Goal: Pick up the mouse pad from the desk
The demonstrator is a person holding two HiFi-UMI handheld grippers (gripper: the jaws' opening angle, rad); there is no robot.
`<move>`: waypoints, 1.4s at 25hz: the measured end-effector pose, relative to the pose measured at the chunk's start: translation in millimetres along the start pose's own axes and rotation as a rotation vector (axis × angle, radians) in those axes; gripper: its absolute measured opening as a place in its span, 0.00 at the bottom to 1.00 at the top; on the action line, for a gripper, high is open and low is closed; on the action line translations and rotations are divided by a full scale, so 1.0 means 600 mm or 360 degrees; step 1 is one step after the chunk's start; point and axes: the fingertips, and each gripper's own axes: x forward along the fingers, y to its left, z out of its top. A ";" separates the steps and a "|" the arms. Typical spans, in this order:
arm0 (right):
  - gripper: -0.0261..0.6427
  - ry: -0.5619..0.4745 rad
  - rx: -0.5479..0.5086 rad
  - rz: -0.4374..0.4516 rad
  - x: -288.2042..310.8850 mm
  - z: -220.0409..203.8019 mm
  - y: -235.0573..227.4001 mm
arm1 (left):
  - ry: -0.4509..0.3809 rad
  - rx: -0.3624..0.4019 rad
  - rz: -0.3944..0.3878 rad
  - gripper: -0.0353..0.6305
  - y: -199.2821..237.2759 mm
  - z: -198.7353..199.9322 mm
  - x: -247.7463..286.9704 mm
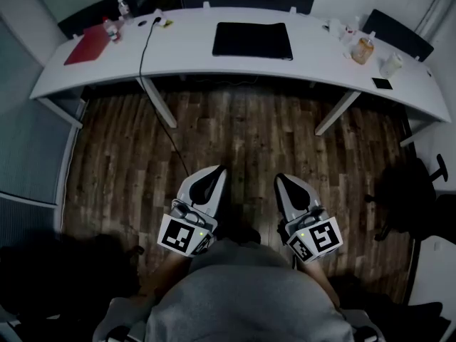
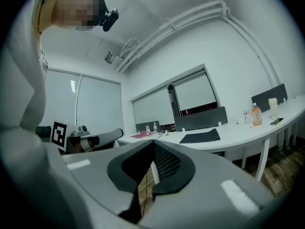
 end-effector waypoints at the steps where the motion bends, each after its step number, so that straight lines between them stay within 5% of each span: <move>1: 0.04 0.0007 -0.0017 -0.0005 0.002 -0.002 0.003 | 0.0025 -0.0001 0.0000 0.05 0.002 -0.004 -0.003; 17: 0.04 -0.0006 0.0024 -0.0107 0.047 -0.048 0.071 | 0.0063 -0.0063 -0.0107 0.05 0.047 -0.017 -0.053; 25: 0.04 -0.0002 -0.0017 -0.0140 0.063 -0.045 0.073 | 0.0078 -0.0171 -0.0066 0.05 0.085 -0.031 -0.062; 35: 0.04 -0.0031 -0.0010 -0.0081 0.127 -0.040 0.024 | 0.0100 -0.0078 -0.0017 0.05 0.138 -0.048 -0.010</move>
